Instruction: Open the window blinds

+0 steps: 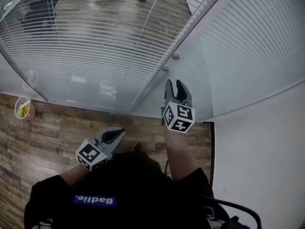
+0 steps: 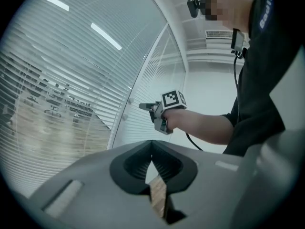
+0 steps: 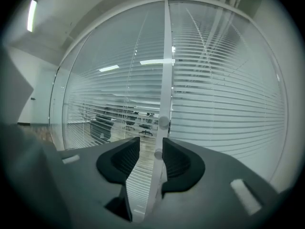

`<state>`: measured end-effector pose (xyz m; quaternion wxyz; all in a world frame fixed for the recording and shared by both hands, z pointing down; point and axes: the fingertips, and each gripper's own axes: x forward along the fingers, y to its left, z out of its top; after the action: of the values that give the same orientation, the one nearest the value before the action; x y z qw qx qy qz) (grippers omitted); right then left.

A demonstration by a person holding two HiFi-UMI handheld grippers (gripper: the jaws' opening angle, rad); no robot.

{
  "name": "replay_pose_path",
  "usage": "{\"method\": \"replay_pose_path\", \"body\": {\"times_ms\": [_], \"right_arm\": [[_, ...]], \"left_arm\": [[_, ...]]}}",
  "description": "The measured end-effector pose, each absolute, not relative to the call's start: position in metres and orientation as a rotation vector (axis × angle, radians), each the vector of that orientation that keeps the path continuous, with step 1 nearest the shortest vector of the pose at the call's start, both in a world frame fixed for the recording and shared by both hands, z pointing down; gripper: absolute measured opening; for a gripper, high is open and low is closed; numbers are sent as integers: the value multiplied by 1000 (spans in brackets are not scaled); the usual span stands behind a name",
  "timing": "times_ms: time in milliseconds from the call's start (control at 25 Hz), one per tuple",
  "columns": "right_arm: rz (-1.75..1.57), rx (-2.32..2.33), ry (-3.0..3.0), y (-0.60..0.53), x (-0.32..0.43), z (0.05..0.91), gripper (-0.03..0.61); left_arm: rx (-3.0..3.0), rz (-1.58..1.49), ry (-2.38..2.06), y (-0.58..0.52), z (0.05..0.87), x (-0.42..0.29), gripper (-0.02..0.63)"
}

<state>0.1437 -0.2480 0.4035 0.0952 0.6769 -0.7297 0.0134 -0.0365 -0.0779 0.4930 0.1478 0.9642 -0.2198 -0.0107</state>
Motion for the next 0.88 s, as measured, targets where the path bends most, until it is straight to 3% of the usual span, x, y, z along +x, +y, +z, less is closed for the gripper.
{"method": "replay_pose_path", "body": {"times_ms": [280,880], "right_arm": [[40,1961,-2207,-224,139,386,150],[222,1735,-2461,-147,163,433,149]], "left_arm": [[2778,-47,-634,-67,475,-24,0],[2772,56,-781,-35,467,44,0]]}}
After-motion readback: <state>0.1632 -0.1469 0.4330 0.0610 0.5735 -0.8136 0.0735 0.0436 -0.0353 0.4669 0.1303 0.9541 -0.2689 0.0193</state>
